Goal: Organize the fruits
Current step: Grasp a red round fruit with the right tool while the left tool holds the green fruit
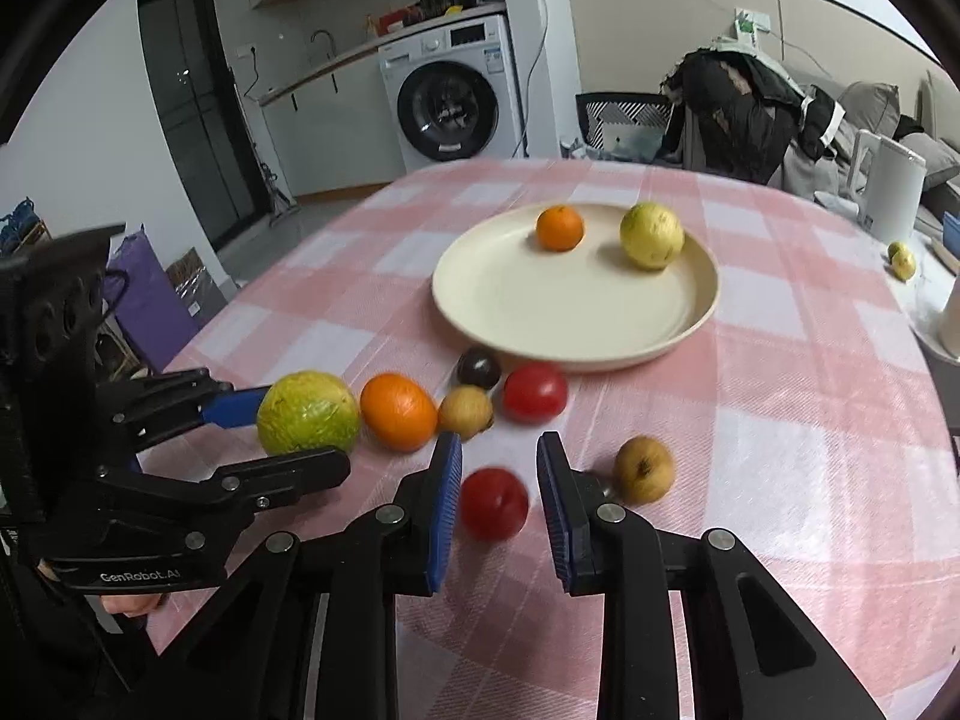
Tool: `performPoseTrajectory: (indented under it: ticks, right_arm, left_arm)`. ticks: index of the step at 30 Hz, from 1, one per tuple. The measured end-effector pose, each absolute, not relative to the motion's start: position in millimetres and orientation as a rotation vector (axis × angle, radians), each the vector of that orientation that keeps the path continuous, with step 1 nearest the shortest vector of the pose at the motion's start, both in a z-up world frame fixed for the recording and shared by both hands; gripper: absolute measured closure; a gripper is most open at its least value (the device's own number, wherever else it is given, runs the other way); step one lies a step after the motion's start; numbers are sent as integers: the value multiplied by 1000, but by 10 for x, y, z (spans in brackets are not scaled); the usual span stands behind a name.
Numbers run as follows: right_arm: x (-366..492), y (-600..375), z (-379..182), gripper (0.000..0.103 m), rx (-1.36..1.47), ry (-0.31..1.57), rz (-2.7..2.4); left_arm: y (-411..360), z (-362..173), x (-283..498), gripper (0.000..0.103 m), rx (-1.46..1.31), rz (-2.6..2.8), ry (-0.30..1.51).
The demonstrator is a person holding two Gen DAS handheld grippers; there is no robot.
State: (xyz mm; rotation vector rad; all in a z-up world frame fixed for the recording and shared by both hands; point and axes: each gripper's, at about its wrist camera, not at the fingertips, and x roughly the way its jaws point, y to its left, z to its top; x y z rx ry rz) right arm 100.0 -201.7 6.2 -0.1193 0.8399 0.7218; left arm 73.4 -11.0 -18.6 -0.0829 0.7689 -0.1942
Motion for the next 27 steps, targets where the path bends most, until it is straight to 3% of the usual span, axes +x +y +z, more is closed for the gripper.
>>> performPoseTrajectory:
  ticks: [7, 12, 27]
  right_arm:
    - [927, -2061, -11, 75, -141, 878, 765]
    - [895, -2084, -38, 68, -154, 880, 760]
    - [874, -2038, -215, 68, -225, 933, 739]
  left_arm:
    - [-84, -222, 762, 58, -90, -181, 780]
    - [-74, -231, 768, 58, -86, -180, 779]
    - [-72, -233, 774, 58, -85, -178, 776]
